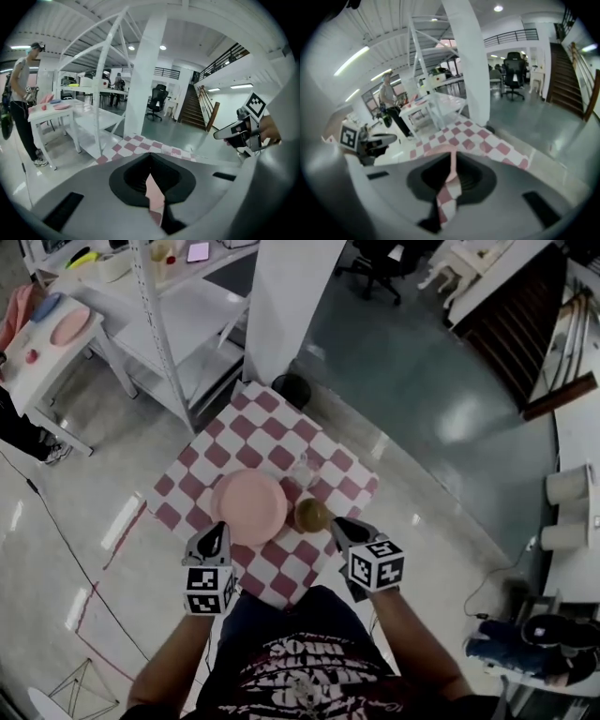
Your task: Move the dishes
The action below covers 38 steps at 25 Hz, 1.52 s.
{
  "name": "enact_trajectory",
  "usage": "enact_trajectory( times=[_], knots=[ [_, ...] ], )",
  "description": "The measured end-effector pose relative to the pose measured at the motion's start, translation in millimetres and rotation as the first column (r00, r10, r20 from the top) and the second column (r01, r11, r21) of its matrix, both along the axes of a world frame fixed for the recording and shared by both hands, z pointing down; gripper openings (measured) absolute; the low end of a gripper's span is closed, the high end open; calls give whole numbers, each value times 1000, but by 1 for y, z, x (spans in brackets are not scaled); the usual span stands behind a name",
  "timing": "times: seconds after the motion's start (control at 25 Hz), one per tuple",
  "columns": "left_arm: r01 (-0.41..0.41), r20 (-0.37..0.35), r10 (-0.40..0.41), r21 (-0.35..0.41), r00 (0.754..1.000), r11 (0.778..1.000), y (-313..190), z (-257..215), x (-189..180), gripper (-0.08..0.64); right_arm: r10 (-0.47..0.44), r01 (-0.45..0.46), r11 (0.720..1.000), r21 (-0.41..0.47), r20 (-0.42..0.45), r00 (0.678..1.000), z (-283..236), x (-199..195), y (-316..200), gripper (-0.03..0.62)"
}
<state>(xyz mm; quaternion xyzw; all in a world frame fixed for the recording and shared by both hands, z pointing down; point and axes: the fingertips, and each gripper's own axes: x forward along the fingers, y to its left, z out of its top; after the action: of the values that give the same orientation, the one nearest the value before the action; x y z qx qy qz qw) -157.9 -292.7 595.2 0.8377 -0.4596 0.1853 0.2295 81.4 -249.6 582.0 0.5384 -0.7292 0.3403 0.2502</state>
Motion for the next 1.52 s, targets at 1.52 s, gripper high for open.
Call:
enact_trajectory(
  times=[1.52],
  knots=[
    [390,152,-364,-485,919,782,70,152,-20,31,43,-3,902,-433,84,995,232,52,-34,41]
  ],
)
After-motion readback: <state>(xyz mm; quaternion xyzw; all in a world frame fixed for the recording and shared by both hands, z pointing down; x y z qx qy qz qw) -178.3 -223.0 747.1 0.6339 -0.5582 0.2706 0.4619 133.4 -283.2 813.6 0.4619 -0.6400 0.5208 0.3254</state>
